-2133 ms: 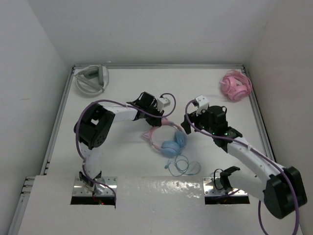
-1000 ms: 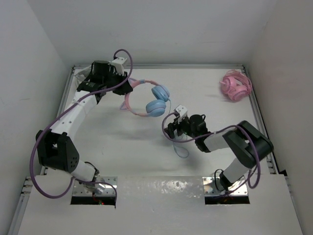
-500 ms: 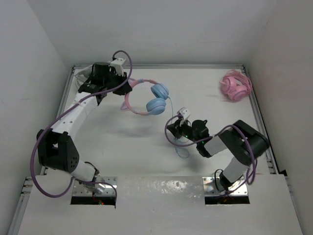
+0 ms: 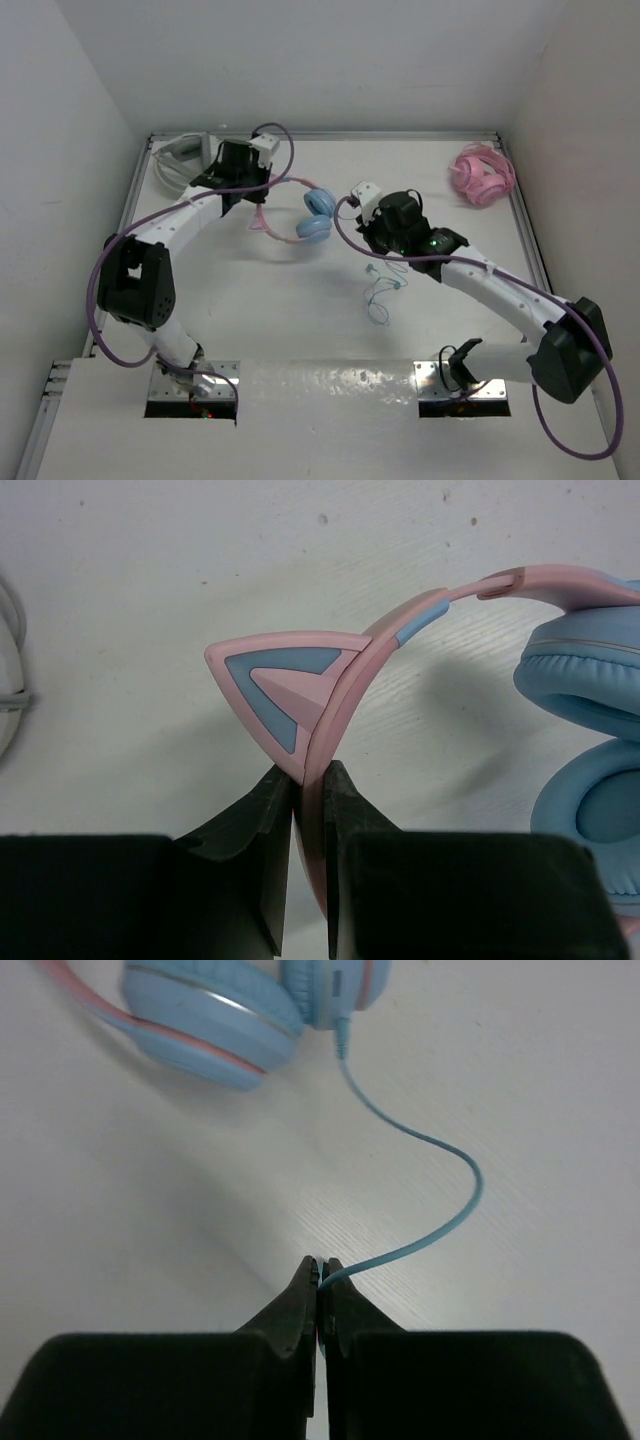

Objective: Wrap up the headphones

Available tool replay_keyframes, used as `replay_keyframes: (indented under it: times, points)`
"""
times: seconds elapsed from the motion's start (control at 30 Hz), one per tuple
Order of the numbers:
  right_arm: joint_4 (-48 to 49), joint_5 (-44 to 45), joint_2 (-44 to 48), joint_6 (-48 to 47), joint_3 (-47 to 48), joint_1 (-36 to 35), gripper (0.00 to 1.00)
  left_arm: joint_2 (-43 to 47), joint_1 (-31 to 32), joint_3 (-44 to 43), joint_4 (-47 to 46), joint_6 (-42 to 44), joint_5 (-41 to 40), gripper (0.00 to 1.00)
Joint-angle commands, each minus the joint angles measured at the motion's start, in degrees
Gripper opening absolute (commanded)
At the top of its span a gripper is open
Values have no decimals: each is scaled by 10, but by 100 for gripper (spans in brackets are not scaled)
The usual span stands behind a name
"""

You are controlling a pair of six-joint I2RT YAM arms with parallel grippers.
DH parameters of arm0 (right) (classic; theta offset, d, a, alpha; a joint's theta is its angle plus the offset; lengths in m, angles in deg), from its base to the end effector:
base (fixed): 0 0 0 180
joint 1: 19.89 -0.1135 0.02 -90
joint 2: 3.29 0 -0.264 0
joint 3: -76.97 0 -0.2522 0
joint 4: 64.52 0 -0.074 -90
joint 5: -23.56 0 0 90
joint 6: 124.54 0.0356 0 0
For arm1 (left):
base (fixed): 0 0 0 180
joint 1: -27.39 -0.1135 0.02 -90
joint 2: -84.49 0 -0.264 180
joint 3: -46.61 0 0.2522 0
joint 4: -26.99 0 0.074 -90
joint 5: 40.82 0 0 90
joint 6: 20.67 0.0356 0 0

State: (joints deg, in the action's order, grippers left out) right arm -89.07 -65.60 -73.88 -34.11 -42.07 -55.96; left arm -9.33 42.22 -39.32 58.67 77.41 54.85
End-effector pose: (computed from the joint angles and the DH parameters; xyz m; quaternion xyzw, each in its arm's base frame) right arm 0.2198 0.1595 0.2587 -0.2672 0.8423 0.1404 0.4466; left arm 0.3585 -0.0986 0.2726 0.2001 0.8814 -0.0697 0.4221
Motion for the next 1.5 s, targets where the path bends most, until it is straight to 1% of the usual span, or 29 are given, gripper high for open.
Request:
replay_keyframes:
  times: [0.0, 0.03, 0.07, 0.1, 0.17, 0.2, 0.23, 0.3, 0.33, 0.43, 0.47, 0.53, 0.57, 0.6, 0.67, 0.7, 0.73, 0.77, 0.8, 0.87, 0.9, 0.93, 0.97, 1.0, 1.13, 1.2, 1.23, 1.33, 1.47]
  points:
    - [-217, 173, -38, -31, 88, -21, 0, 6, 41, -9, -53, 31, -36, 0]
    - [-263, 201, -49, -26, 123, -22, 0, 5, 43, -11, -53, 33, -37, 0]
    - [-280, 230, -63, -24, 134, -22, 0, 4, 43, -13, -53, 33, -30, 0]
    - [-293, 286, -68, -22, 143, -22, 0, 3, 43, -15, -53, 33, -33, 0]
    - [-315, 357, -64, -21, 152, -22, 0, 6, 42, -17, -54, 36, -41, 0]
    - [-320, 357, -61, -22, 152, -22, 0, 7, 42, -17, -56, 36, -44, 0]
    - [-323, 393, -58, -22, 152, -22, 0, 9, 41, -17, -57, 38, -47, 0]
    - [-339, 433, -50, -20, 154, -22, 0, 12, 37, -18, -57, 38, -46, 0]
    - [-339, 469, -47, -24, 151, -22, 0, 13, 32, -20, -55, 39, -46, 0]
    - [-313, 521, -25, -46, 131, -22, 0, 14, 26, -24, -55, 43, -51, 0]
    - [-298, 561, -18, -51, 126, -22, 0, 16, 26, -22, -57, 46, -54, 0]
    - [-250, 593, -6, -70, 124, -22, 0, 27, 26, -7, -71, 56, -54, 0]
    - [-238, 592, -4, -79, 130, -28, 0, 30, 27, -4, -71, 60, -37, 0]
    - [-211, 584, -5, -95, 143, -38, 0, 29, 27, -4, -68, 64, -22, 0]
    - [-161, 573, -16, -181, 147, -73, 0, 24, 41, -5, -55, 76, 3, 0]
    - [-92, 573, -22, -224, 139, -118, 0, 22, 48, -5, -52, 79, 4, 0]
    - [-57, 573, -29, -301, 135, -137, 0, 22, 68, -3, -48, 88, 1, 0]
    - [-24, 568, -46, -330, 134, -155, 0, 21, 78, 0, -47, 91, 1, 0]
    - [18, 539, -54, -364, 141, -177, 0, 21, 96, 4, -46, 92, 3, 0]
    - [44, 485, -74, -374, 159, -184, 0, 22, 106, 4, -38, 87, 35, 0]
    - [57, 425, -77, -380, 159, -183, 0, 22, 109, 2, -28, 84, 51, 0]
    - [78, 401, -78, -388, 154, -183, 0, 22, 111, 0, -23, 78, 77, 0]
    - [130, 384, -77, -398, 137, -182, 0, 25, 113, -1, -19, 77, 86, 0]
    - [153, 356, -78, -412, 132, -182, 0, 28, 116, 2, -15, 77, 101, 0]
    - [180, 293, -82, -386, 142, -165, 0, 46, 127, 16, -2, 85, 138, 0]
    - [176, 262, -83, -353, 155, -132, 0, 57, 133, 30, 2, 88, 166, 0]
    - [169, 225, -86, -338, 162, -106, 0, 70, 135, 35, 2, 88, 177, 0]
    - [147, 164, -107, -294, 190, -65, 0, 92, 140, 47, 7, 88, 221, 0]
    - [147, 112, -139, -237, 211, -30, 0, 101, 144, 50, 11, 78, 272, 0]
